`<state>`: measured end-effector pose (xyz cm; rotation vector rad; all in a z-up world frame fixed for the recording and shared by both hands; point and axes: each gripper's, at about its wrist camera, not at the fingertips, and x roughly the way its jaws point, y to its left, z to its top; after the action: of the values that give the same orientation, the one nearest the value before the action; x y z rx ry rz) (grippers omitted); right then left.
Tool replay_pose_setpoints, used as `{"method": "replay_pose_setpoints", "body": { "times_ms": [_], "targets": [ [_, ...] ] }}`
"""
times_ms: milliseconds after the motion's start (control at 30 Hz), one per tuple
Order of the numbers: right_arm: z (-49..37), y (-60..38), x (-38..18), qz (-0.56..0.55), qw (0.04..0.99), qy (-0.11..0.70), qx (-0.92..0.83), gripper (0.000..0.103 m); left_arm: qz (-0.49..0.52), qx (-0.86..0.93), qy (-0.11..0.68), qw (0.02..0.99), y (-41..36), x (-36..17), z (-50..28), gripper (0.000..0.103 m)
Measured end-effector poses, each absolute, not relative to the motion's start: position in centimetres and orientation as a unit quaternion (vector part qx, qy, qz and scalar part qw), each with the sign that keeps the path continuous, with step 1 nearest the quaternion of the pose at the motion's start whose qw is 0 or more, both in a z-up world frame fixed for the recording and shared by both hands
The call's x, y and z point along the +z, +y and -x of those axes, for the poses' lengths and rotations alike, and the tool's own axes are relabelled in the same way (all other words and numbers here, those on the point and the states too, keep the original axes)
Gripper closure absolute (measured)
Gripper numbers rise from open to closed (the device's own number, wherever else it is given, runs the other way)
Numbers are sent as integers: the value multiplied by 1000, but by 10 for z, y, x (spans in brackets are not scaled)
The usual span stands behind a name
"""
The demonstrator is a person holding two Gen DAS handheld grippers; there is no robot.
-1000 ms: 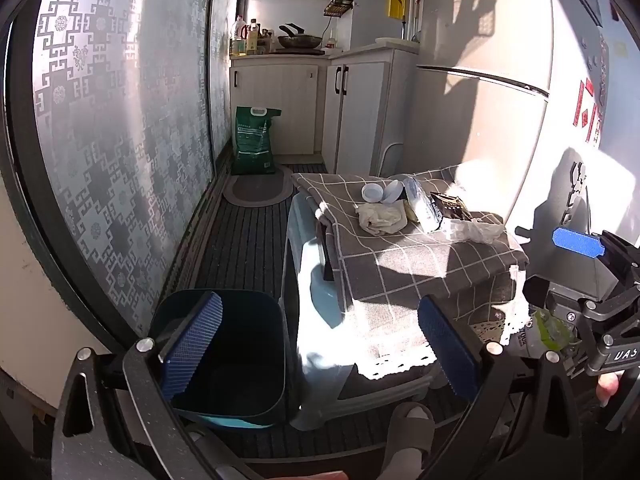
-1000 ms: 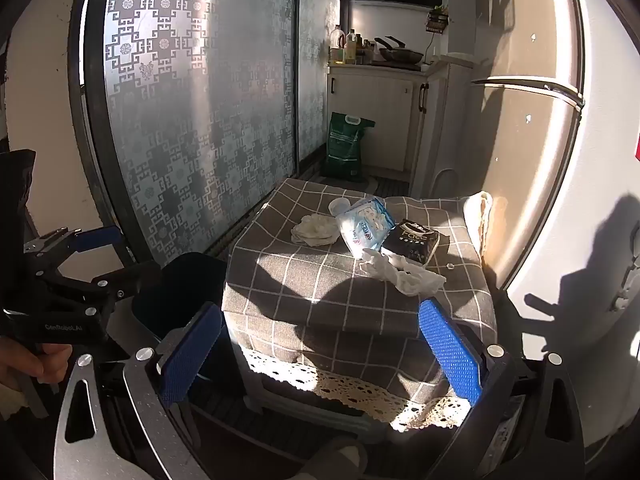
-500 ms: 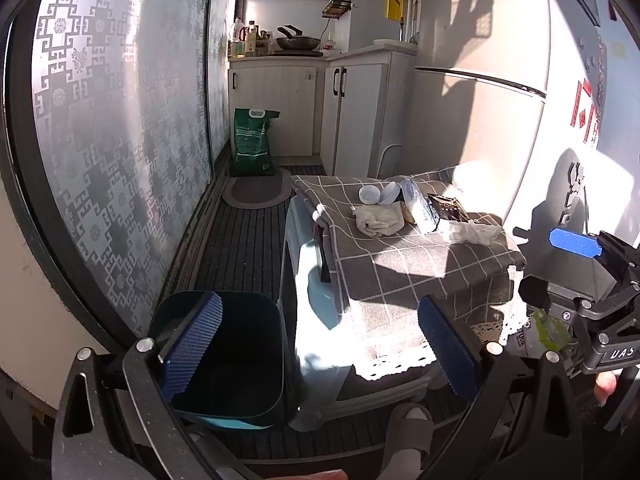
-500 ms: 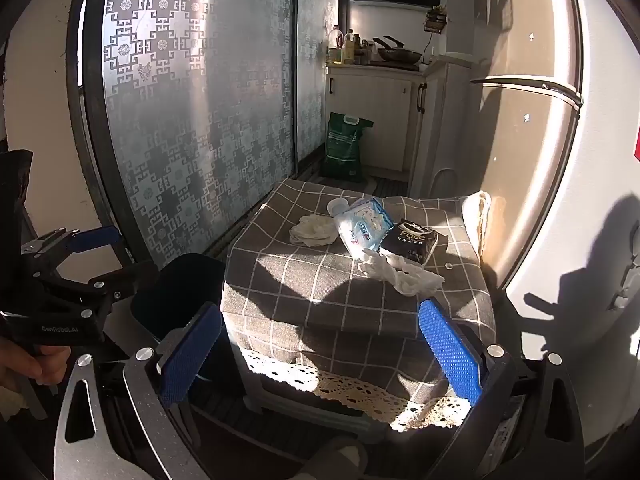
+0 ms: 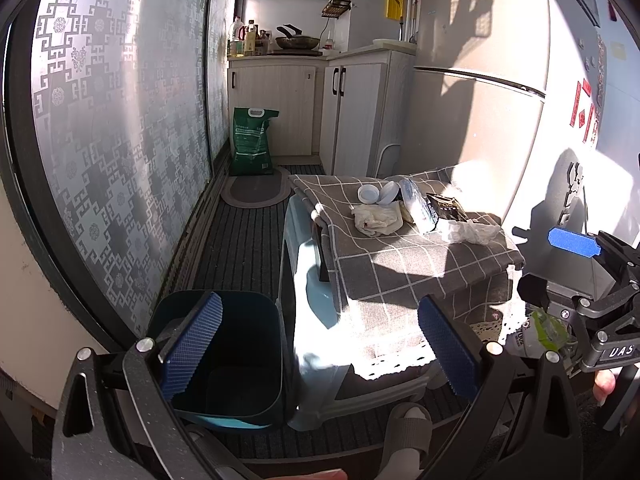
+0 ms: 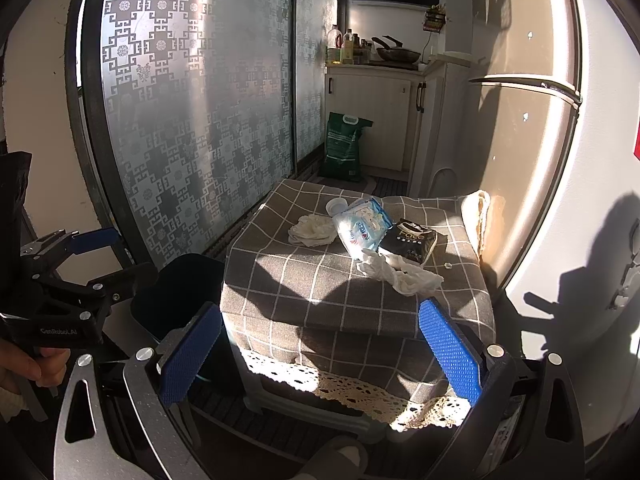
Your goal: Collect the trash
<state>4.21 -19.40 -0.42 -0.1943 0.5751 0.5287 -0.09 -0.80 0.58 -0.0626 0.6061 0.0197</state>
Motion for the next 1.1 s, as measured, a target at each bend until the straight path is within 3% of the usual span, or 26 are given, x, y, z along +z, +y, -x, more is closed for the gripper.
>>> {"method": "replay_pose_setpoints", "body": {
  "times_ms": [1100],
  "targets": [
    [-43, -194, -3, 95, 920, 280, 257, 3, 31, 8, 299, 954, -10, 2, 0, 3]
  ]
}}
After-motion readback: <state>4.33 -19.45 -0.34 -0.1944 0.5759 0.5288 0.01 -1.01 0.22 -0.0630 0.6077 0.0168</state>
